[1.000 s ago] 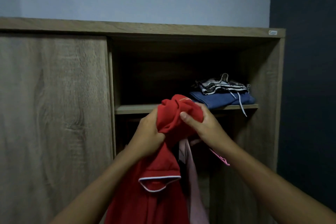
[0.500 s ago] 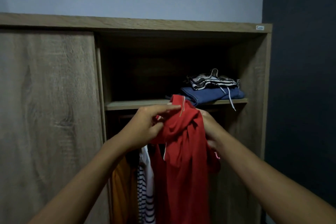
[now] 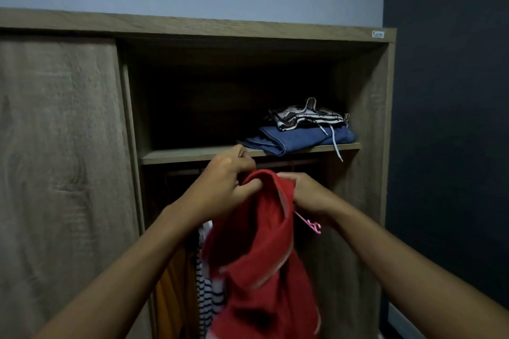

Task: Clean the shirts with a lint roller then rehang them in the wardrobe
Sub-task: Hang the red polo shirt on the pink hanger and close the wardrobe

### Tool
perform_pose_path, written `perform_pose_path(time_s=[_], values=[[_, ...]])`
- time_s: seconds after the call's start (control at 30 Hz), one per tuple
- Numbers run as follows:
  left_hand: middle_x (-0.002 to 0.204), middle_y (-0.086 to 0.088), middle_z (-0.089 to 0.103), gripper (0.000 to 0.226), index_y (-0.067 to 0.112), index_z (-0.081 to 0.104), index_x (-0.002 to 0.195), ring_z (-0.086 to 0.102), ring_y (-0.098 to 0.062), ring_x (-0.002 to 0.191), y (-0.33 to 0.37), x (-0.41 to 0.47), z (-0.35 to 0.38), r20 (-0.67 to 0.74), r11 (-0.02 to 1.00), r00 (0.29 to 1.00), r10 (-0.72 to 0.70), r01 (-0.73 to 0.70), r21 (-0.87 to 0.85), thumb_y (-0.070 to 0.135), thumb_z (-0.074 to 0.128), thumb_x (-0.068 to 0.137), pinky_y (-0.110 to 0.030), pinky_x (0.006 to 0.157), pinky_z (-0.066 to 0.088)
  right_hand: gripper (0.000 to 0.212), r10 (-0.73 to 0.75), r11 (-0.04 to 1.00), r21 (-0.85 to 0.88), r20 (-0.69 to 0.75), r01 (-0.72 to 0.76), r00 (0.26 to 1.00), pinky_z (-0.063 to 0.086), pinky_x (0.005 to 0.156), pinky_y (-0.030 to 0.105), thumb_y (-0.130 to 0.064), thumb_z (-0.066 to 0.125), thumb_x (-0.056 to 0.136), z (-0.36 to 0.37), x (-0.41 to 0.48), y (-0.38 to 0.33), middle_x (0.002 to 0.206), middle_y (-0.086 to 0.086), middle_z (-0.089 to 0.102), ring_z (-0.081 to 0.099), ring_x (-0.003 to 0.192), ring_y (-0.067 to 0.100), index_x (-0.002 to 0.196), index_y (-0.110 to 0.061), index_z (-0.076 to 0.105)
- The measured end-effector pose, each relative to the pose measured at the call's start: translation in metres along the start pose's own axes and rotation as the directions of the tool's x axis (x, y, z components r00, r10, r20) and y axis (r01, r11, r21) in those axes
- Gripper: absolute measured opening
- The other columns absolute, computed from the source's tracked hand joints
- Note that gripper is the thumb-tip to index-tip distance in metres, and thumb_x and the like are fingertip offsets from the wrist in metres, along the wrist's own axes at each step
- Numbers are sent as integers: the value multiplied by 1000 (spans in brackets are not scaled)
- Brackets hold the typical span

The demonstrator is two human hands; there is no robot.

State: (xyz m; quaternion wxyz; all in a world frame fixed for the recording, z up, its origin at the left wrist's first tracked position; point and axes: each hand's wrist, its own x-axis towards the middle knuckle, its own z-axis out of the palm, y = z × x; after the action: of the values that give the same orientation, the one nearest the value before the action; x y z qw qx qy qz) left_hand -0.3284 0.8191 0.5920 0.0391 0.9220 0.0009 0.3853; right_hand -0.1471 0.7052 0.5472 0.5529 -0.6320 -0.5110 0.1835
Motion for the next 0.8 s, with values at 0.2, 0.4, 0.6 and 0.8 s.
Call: perform_pose_path(time_s=[0.2, 0.4, 0.6, 0.8], values=[[59, 0, 48, 36, 8, 47, 58, 46, -18, 59, 3, 2, 25, -82, 985, 983, -166, 162, -55, 38, 58, 74, -33, 60, 35, 21, -50, 983, 167, -143, 74, 988, 46, 51, 22, -30, 64, 95, -5, -18, 0, 77, 2, 66, 58, 58, 7, 97, -11, 72], [51, 3, 43, 38, 15, 37, 57, 40, -13, 52, 0, 9, 30, -158, 938, 928, -336, 315, -147, 16, 70, 75, -30, 51, 33, 29, -195, 897, -413, -54, 156, 979, 57, 80, 26, -42, 76, 81, 12, -34, 11, 98, -11, 71, 68, 90, 3, 106, -32, 65], [77, 8, 63, 20, 23, 57, 82, 63, -14, 77, -24, -13, 27, -42, 914, 913, -406, 406, -10, 6, 67, 79, -32, 69, 50, 19, -278, 878, -467, -324, 102, 904, 52, 64, 26, -4, 67, 75, -3, -21, 27, 75, -5, 70, 65, 69, 12, 80, -22, 69], [86, 2, 71, 23, 24, 70, 86, 69, -14, 83, -49, -27, 21, 54, 855, 854, -517, 518, -4, 4, 61, 83, -34, 78, 59, 16, -252, 895, -440, -368, 72, 895, 49, 60, 24, -5, 65, 78, -17, -9, 44, 71, -2, 70, 64, 64, 12, 75, -20, 69]])
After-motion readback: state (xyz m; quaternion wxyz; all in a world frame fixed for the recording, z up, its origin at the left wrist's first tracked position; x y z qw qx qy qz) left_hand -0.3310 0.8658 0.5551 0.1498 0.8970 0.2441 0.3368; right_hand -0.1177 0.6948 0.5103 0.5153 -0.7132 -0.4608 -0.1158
